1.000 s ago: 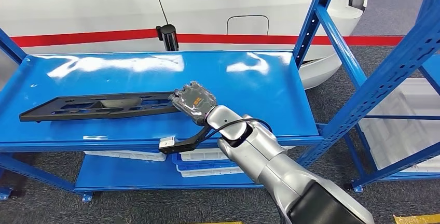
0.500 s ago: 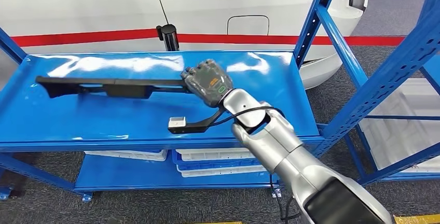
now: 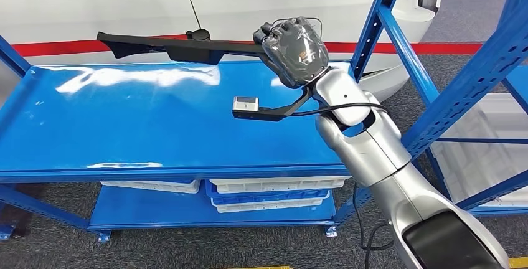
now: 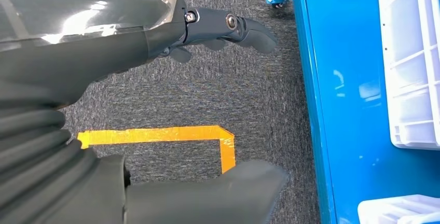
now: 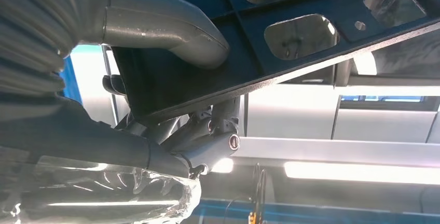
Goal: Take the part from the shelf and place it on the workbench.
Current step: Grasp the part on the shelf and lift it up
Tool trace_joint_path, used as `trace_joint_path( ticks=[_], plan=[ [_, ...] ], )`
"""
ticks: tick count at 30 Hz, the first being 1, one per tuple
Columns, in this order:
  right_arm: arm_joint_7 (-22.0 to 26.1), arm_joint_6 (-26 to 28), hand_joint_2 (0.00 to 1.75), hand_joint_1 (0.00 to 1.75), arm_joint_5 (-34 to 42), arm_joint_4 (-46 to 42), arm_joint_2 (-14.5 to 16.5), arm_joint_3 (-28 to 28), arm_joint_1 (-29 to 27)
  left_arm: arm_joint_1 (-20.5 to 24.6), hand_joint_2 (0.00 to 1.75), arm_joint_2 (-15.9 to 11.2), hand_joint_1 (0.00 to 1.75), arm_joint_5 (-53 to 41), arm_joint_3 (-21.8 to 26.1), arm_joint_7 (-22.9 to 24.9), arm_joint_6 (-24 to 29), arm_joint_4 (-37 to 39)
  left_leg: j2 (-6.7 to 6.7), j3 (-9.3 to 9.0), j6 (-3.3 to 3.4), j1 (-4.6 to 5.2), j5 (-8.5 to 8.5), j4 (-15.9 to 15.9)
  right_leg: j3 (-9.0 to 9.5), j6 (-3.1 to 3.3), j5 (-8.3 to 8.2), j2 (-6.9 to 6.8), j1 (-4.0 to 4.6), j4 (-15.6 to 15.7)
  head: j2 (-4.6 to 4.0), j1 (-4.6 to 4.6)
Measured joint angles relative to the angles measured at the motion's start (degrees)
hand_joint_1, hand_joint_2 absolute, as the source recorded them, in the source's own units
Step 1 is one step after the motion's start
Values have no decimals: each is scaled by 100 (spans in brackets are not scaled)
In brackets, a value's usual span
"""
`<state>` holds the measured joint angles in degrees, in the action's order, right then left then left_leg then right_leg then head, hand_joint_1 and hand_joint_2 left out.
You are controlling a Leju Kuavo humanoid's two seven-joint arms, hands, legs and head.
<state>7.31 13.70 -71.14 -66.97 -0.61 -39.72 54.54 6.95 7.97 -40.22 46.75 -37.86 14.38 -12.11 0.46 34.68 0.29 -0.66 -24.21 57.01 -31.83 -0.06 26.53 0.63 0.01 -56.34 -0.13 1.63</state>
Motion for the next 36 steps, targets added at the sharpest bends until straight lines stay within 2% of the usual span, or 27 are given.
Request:
trace_joint_path(
  ticks=[11, 19, 27, 31, 33, 35, 36],
  plan=[
    [-14, 3, 175, 175, -42, -173, -79, 58, -98, 13, 175, -3, 0, 1, 1, 46, 9, 0, -1, 1, 0, -3, 0, -1, 0, 0, 0, 0, 1, 0, 0, 0],
    [-14, 22, 175, 175, -81, -285, -36, 111, -230, 9, 175, -3, 0, -16, 52, 736, 59, 3, 1, 2, 0, -2, 0, -1, 1, 0, 0, 0, 1, 0, 0, 1],
    [-17, 14, 175, 175, -85, -240, -21, 138, -240, 9, 175, -4, 0, -294, 33, 1088, -70, 7, 2, 15, 13, 10, -10, 15, 4, -6, -2, 0, -40, 3, 0, 1],
    [-34, 28, 175, 175, -108, -221, -22, 175, -323, 12, 175, -16, 0, -378, -13, 1155, -83, 7, 2, 25, 56, 31, -33, 35, 6, -37, -3, 0, -63, 14, 0, 1],
    [-37, 31, 175, 175, -117, -221, -24, 205, -341, 17, 175, -17, 0, -390, -24, 1168, -94, 7, -13, -6, 109, 21, 2, -21, 4, -76, 6, 1, -59, 13, 0, 2],
    [-46, 43, 175, 175, -130, -222, -41, 233, -347, 31, 175, -14, 0, -411, -50, 1174, -108, 7, -39, -62, 172, -10, 66, -116, -105, -79, 164, -6, -49, -229, 0, -6],
    [-55, 52, 175, 175, -139, -222, -56, 244, -361, 42, 175, -12, 0, -433, -66, 1181, -110, 7, -49, -80, 189, -26, 86, -145, -239, -64, 318, -11, -52, -527, 0, -12]
  ],
)
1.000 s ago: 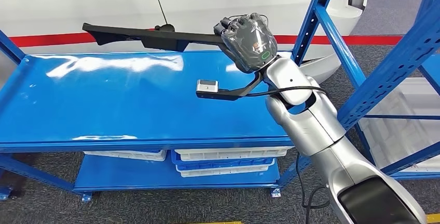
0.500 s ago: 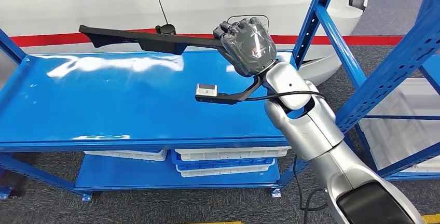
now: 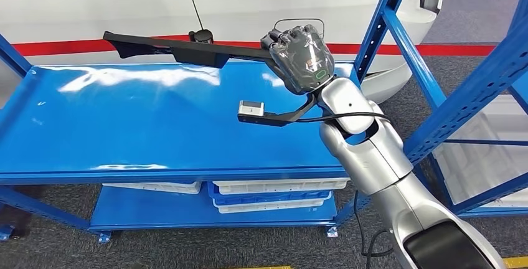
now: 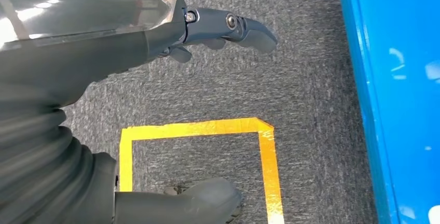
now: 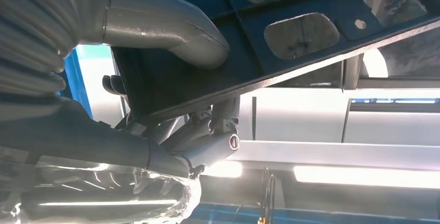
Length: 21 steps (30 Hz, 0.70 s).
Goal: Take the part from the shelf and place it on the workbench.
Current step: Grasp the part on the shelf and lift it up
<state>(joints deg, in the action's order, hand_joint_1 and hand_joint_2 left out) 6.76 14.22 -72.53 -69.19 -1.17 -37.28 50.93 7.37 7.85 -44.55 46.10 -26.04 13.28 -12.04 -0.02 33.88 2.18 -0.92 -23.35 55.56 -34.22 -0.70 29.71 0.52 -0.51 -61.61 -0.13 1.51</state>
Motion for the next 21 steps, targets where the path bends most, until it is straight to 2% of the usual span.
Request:
trace_joint_path(
  ticks=[2, 3, 4, 5, 7, 9, 11, 12, 13, 14, 15, 17, 18, 19, 20, 21],
  plan=[
    [-26, 15, 175, 175, -32, -1, -40, 21, -68, 17, 175, -1, 0, -52, -32, 18, 0, 0, 1, 0, 9, -3, 6, -7, -351, 6, 298, -4, -24, -774, 0, -9],
    [-38, 17, 175, 175, -49, -1, -63, 31, -122, 22, 175, 1, 0, -78, -49, 30, -1, 0, 4, 3, 8, -8, 6, -5, -470, -22, 357, -5, -41, -1033, 0, -7],
    [-48, 17, 175, 175, -66, -1, -85, 39, -172, 24, 175, 2, 0, -96, -68, 42, -3, 0, 5, 7, 2, -18, 6, 1, -496, -74, 325, -7, -66, -1086, 0, -9],
    [-52, 17, 175, 175, -77, -1, -103, 44, -209, 28, 175, 4, 0, -108, -85, 55, -5, 0, 7, 14, -12, -34, 5, 15, -412, -142, 210, -11, -97, -911, 0, -9],
    [-55, 15, 175, 175, -90, -1, -121, 57, -232, 44, 175, 3, 0, -118, -111, 74, -9, -2, 10, 56, -81, -60, -13, 81, -21, -276, -88, -24, -159, -161, 0, -18],
    [-56, 14, 175, 175, -93, -2, -124, 76, -233, 64, 175, -3, 0, -122, -126, 80, -9, -5, 22, 115, -176, -55, -26, 165, 216, -298, -245, 4, -156, 298, 0, -22],
    [-60, 10, 175, 175, -94, -2, -124, 93, -234, 70, 175, -8, 0, -122, -134, 80, -10, -7, 44, 162, -248, -51, -6, 207, 185, -239, -263, 38, -135, 312, 0, -10],
    [-62, 8, 175, 175, -96, -2, -126, 99, -231, 67, 175, -13, 0, -119, -135, 80, -10, -7, 49, 191, -277, -67, -16, 232, 156, -200, -269, 34, -153, 315, 0, -6],
    [-62, 6, 175, 175, -97, -2, -121, 100, -230, 64, 175, -15, 0, -115, -134, 79, -10, -6, 42, 231, -301, -88, -83, 287, 127, -153, -293, 33, -158, 304, 0, 4],
    [-61, 4, 175, 175, -97, -1, -116, 100, -229, 62, 175, -17, 0, -111, -134, 78, -10, -6, 33, 300, -321, -104, -233, 441, 96, -100, -324, 28, -160, 305, 0, 7],
    [-61, 3, 175, 175, -98, -1, -111, 101, -227, 62, 175, -19, 0, -108, -134, 76, -10, -6, 23, 405, -335, -115, -459, 715, 61, -45, -359, 22, -151, 306, 0, 10],
    [-60, 1, 175, 175, -98, -1, -102, 101, -237, 62, 175, -22, 0, -106, -135, 71, -11, -6, 19, 657, -347, -114, -930, 1465, -11, 35, -414, 9, -103, 303, 0, 10],
    [-60, 1, 175, 175, -98, -1, -101, 100, -248, 62, 175, -24, 0, -106, -135, 69, -13, -6, 19, 734, -346, -113, -1060, 1760, -45, 61, -438, 4, -77, 301, 0, 9],
    [-60, 0, 175, 175, -98, -1, -101, 100, -261, 61, 175, -26, 0, -106, -135, 69, -14, -6, 18, 718, -332, -112, -1079, 1870, -77, 78, -461, 1, -52, 299, 0, 8],
    [-60, 0, 175, 175, -98, -1, -101, 100, -272, 61, 175, -27, 0, -108, -135, 69, -16, -6, 18, 600, -307, -107, -1006, 1776, -102, 86, -485, -1, -32, 299, 0, 9],
    [-60, -1, 175, 175, -98, -1, -102, 100, -278, 62, 175, -28, 0, -109, -135, 69, -16, -6, 19, 368, -267, -96, -864, 1468, -122, 83, -509, -1, -16, 299, 0, 8]
  ],
)
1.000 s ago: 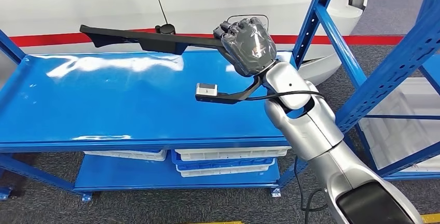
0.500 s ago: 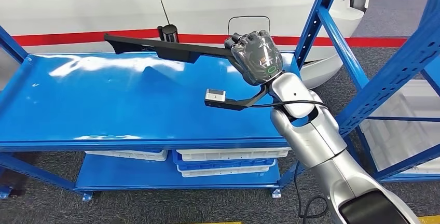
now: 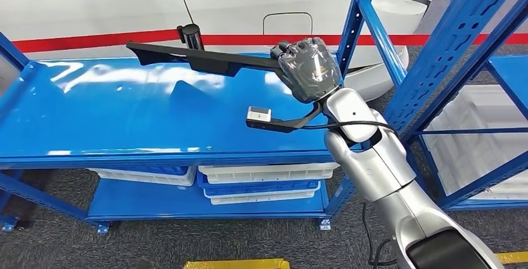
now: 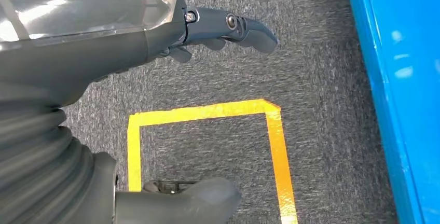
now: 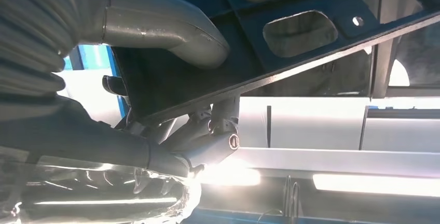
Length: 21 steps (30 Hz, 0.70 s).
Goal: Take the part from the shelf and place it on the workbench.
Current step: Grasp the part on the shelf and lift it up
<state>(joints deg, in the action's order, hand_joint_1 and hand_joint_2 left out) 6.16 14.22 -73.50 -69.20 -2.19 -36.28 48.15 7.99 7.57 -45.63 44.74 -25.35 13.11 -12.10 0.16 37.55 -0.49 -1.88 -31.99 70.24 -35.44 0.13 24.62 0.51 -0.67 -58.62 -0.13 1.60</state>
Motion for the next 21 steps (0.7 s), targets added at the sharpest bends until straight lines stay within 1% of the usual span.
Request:
trace_joint_path(
  ticks=[1, 2, 3, 4, 5, 6, 7, 8, 9, 10, 11, 12, 13, 14, 15, 16, 17, 18, 19, 20, 21],
  plan=[
    [0, 0, 175, 175, 0, -1, 1, 1, 0, 2, 175, -3, 0, -2, 0, 0, 0, -1, 1, -270, 50, 19, 122, -405, -14, -5, -22, 0, 9, 0, 0, 1],
    [0, 1, 175, 175, 0, -3, 0, 3, 4, 5, 175, -8, 0, -3, -1, 0, -1, -1, -1, -506, 87, 42, 210, -769, -28, -23, -47, -1, 24, 0, 0, -3],
    [0, 1, 175, 175, 0, -5, 0, 7, 8, 8, 175, -12, 0, -6, -2, -1, -1, -2, 1, -668, 115, 70, 262, -1033, -39, -52, -73, -5, 28, 1, 0, -4],
    [0, 1, 175, 175, 0, -9, 1, 10, 9, 9, 175, -16, 0, -8, -3, -1, -2, -2, 1, -726, 130, 98, 269, -1150, -49, -87, -100, -11, 24, 3, 0, -4],
    [0, 1, 175, 175, 0, -11, 0, 13, 9, 9, 175, -19, 0, -9, -4, -2, -3, -2, 2, -729, 141, 124, 295, -1173, -57, -134, -132, -17, 19, 11, 0, -6],
    [0, 1, 175, 175, 0, -13, -2, 15, 7, 9, 175, -16, 0, -11, -4, -2, -9, -2, -1, -711, 170, 132, 343, -1201, -66, -180, -159, -21, 19, 18, 0, -5],
    [0, 1, 175, 175, 1, -14, -7, 18, 6, 10, 175, -13, 0, -11, -5, -3, -17, -1, -16, -690, 204, 132, 402, -1240, -104, -208, -134, -26, 18, -6, 0, -6],
    [0, 1, 175, 175, 1, -15, -15, 21, 6, 13, 175, -11, 0, -13, -5, -4, -26, -1, -31, -654, 252, 125, 474, -1279, -167, -211, -29, -30, 24, -108, 0, -17],
    [0, 1, 175, 175, 2, -16, -25, 24, 5, 16, 175, -9, 0, -15, -6, -5, -33, -2, -47, -601, 286, 112, 550, -1317, -264, -191, 157, -33, 30, -328, 0, -27],
    [0, 1, 175, 175, 3, -19, -33, 25, -2, 18, 175, -10, 0, -17, -7, -5, -36, -2, -58, -532, 309, 113, 612, -1326, -385, -159, 402, -38, 19, -661, 0, -33],
    [0, 1, 175, 175, 4, -20, -43, 26, -13, 18, 175, -10, 0, -20, -7, -5, -36, -2, -60, -456, 323, 114, 668, -1325, -493, -141, 629, -38, 15, -1049, 0, -43],
    [0, 1, 175, 175, 4, -21, -51, 26, -30, 18, 175, -10, 0, -22, -7, -5, -37, -1, -62, -382, 320, 115, 721, -1323, -567, -153, 777, -39, 9, -1392, 0, -43],
    [0, 1, 175, 175, 4, -22, -59, 26, -46, 17, 175, -8, 0, -23, -7, -4, -37, -1, -64, -309, 316, 117, 776, -1320, -573, -192, 822, -39, 3, -1595, 0, -43],
    [0, 1, 175, 175, 3, -22, -67, 25, -58, 17, 175, -7, 0, -24, -7, -4, -37, -1, -65, -238, 305, 116, 829, -1315, -481, -249, 763, -39, -2, -1597, 0, -46],
    [0, 1, 175, 175, 3, -22, -73, 25, -64, 17, 175, -4, 0, -25, -7, -4, -37, -1, -65, -171, 289, 115, 879, -1308, -288, -310, 644, -41, -11, -1388, 0, -44],
    [0, 1, 175, 175, 2, -25, -77, 24, -65, 18, 175, -2, 0, -27, -7, -4, -37, -1, -65, -112, 264, 116, 924, -1293, -17, -354, 536, -42, -24, -1023, 0, -45],
    [0, 1, 175, 175, 2, -29, -76, 24, -62, 19, 175, -1, 0, -30, -7, -4, -37, -2, -63, -53, 235, 127, 960, -1268, 284, -368, 483, -41, -24, -592, 0, -45],
    [-1, 2, 175, 175, 2, -36, -74, 25, -61, 19, 175, -1, 0, -35, -8, -4, -38, -2, -63, -7, 203, 136, 998, -1245, 508, -350, 487, -36, -14, -234, 0, -42],
    [-2, 5, 175, 175, 2, -42, -75, 27, -61, 20, 175, -2, 0, -39, -8, -4, -39, -3, -62, 29, 170, 146, 1040, -1227, 638, -314, 519, -30, -1, -4, 0, -42],
    [-4, 10, 175, 175, 3, -46, -78, 28, -66, 18, 175, -3, 0, -42, -9, -2, -41, -2, -62, 55, 140, 152, 1084, -1221, 676, -271, 542, -24, 20, 94, 0, -39],
    [-6, 15, 175, 175, 4, -48, -85, 30, -78, 14, 175, -4, 0, -44, -9, 0, -43, -2, -57, 71, 109, 148, 1130, -1225, 626, -218, 527, -24, 15, 107, 0, -38]
  ],
)
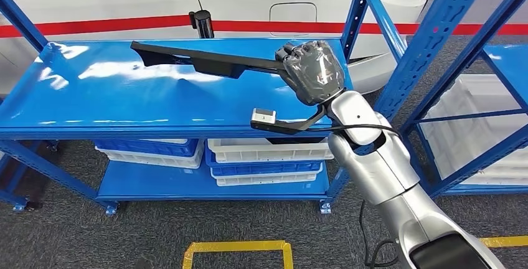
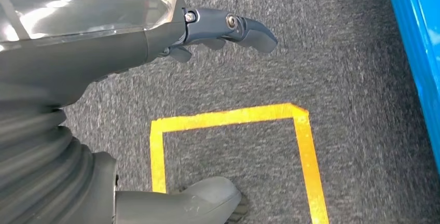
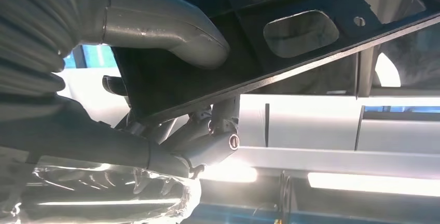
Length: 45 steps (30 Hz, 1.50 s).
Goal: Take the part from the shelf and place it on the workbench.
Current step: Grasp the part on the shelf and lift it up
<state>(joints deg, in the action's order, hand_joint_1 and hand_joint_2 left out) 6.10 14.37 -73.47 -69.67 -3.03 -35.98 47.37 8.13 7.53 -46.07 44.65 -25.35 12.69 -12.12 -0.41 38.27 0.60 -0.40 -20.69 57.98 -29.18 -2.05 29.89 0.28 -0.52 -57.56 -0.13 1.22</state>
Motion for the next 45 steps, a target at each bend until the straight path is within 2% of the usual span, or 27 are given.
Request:
trace_joint_path(
  ticks=[2, 5, 6, 7, 9, 11, 12, 14, 16, 17, 19, 21, 23, 24, 26, 28, 29, 31, 32, 34, 36, 37, 39, 40, 41, 43, 45],
  plan=[
    [-2, 13, 175, 175, 1, 1, -14, 1, -23, -9, 175, -8, 0, -1, 0, 5, -1, 1, 24, 74, -58, -23, -127, 99, -70, 124, -91, -21, -42, -2, 0, 1],
    [-3, 23, 175, 175, 10, 2, -22, 7, -42, -13, 175, -13, 0, -2, -1, 10, -3, 1, 44, 335, -136, -51, -926, 962, -237, 283, -273, -37, -55, -1, 0, 8],
    [-3, 23, 175, 175, 16, 2, -26, 8, -50, -12, 175, -13, 0, -2, -1, 11, -4, 1, 45, 403, -157, -59, -1123, 1327, -312, 295, -332, -38, -45, -3, 0, 6],
    [-3, 23, 175, 175, 23, 2, -33, 8, -59, -12, 175, -14, 0, -2, -1, 11, -4, 1, 44, 417, -171, -67, -1188, 1583, -385, 294, -391, -38, -38, -6, 0, 7],
    [3, 24, 175, 175, 52, 2, -51, 9, -77, -12, 175, -16, 0, -2, 0, 13, -7, 1, 43, 190, -168, -81, -973, 1564, -524, 270, -500, -38, -32, -13, 0, 8],
    [19, 28, 175, 175, 90, 2, -65, 15, -84, -10, 175, -19, 0, 6, 0, 15, -8, 0, 48, -357, -126, -77, -766, 911, -627, 224, -594, -34, -23, -21, 0, 10],
    [28, 32, 175, 175, 108, 2, -66, 21, -85, -7, 175, -21, 0, 14, 0, 15, -8, -1, 53, -639, -96, -68, -774, 512, -659, 194, -638, -35, -13, -25, 0, 7],
    [41, 41, 175, 175, 135, 2, -64, 31, -83, -4, 175, -23, 0, 32, -1, 12, -8, -1, 59, -937, -41, -32, -875, 19, -705, 112, -733, -43, 1, -17, 0, 6],
    [52, 50, 175, 175, 150, 4, -70, 34, -88, -9, 175, -17, 0, 45, 0, 9, -8, 0, 44, -896, 39, -16, -815, -69, -755, 29, -803, -51, 1, -15, 0, 6],
    [57, 52, 175, 175, 155, 8, -75, 36, -90, -12, 175, -12, 0, 51, 1, 7, -8, 1, 31, -845, 93, -17, -751, -86, -810, 18, -738, -49, 4, -72, 0, 5],
    [73, 55, 175, 175, 162, 20, -90, 38, -92, -15, 175, -4, 0, 74, 3, 1, -7, 3, 2, -701, 195, -28, -592, -115, -991, 75, -326, -44, 4, -492, 0, -16],
    [90, 56, 175, 175, 170, 34, -100, 38, -98, -17, 175, -8, 0, 94, 8, -5, -3, 3, -2, -513, 237, -16, -442, -111, -1181, 120, 154, -41, -10, -1223, 0, -35],
    [100, 56, 175, 175, 181, 52, -106, 38, -110, -20, 175, -4, 0, 100, 11, -9, -1, 3, -7, -310, 227, -13, -289, -103, -1173, 30, 222, -41, -21, -1691, 0, -36],
    [102, 56, 175, 175, 187, 60, -107, 38, -114, -23, 175, -1, 0, 100, 11, -10, -1, 3, -9, -210, 212, -14, -213, -96, -1039, -41, 109, -42, -27, -1658, 0, -37],
    [103, 56, 175, 175, 193, 69, -105, 38, -108, -27, 175, 6, 0, 102, 13, -17, 2, 3, -10, -38, 166, -13, -83, -71, -514, -118, -81, -42, -44, -1037, 0, -37],
    [107, 57, 175, 175, 202, 71, -92, 38, -95, -29, 175, 7, 0, 105, 14, -28, 8, 3, -9, 79, 102, 5, 30, -36, 17, -65, 14, -29, -20, -238, 0, -31],
    [110, 58, 175, 175, 214, 75, -86, 38, -89, -32, 175, 5, 0, 106, 14, -33, 10, 3, -9, 111, 71, 14, 88, -30, 128, -16, 86, -22, -3, -11, 0, -24],
    [114, 65, 175, 175, 249, 97, -80, 34, -82, -48, 175, 1, 0, 107, 16, -42, 13, 3, -6, 157, 11, 6, 176, -40, 81, 80, 57, -23, -9, 62, 0, -17],
    [115, 72, 175, 175, 265, 112, -75, 31, -78, -58, 175, -3, 0, 107, 17, -44, 13, 3, 0, 194, -20, -8, 113, -8, 34, 128, 1, -30, -29, 55, 0, -13],
    [113, 86, 175, 175, 284, 136, -59, 30, -66, -76, 175, -7, 0, 107, 20, -46, 9, 4, 15, 321, -84, -42, -350, 327, -65, 243, -136, -47, -64, 52, 0, -5],
    [104, 95, 175, 175, 287, 148, -40, 32, -60, -80, 175, -5, 0, 106, 22, -44, 8, 4, 28, 481, -140, -60, -938, 1051, -220, 306, -281, -53, -38, 45, 0, 1],
    [101, 98, 175, 175, 286, 155, -31, 32, -59, -79, 175, -7, 0, 105, 24, -41, 8, 4, 32, 520, -163, -69, -1071, 1395, -308, 307, -351, -53, -28, 38, 0, 1],
    [95, 99, 175, 175, 284, 168, -14, 33, -58, -77, 175, -10, 0, 105, 28, -31, 7, 3, 32, 388, -186, -89, -944, 1639, -482, 287, -472, -52, -20, 16, 0, 2],
    [93, 99, 175, 175, 283, 172, -8, 35, -58, -75, 175, -11, 0, 106, 31, -27, 6, 3, 31, 179, -184, -99, -792, 1476, -562, 267, -525, -50, -20, -1, 0, 3],
    [92, 99, 175, 175, 282, 174, -2, 39, -56, -68, 175, -13, 0, 106, 33, -25, 5, 3, 36, -109, -175, -108, -714, 1153, -629, 243, -571, -49, -20, -22, 0, 4],
    [89, 103, 175, 175, 280, 173, 8, 55, -44, -48, 175, -17, 0, 106, 36, -25, 5, 2, 53, -668, -129, -98, -785, 391, -719, 171, -660, -51, -3, -46, 0, -1],
    [84, 110, 175, 175, 278, 174, 24, 65, -26, -33, 175, -19, 0, 105, 36, -23, 5, 1, 65, -852, -44, -52, -873, 31, -759, 88, -768, -65, 3, -28, 0, -8]
  ],
)
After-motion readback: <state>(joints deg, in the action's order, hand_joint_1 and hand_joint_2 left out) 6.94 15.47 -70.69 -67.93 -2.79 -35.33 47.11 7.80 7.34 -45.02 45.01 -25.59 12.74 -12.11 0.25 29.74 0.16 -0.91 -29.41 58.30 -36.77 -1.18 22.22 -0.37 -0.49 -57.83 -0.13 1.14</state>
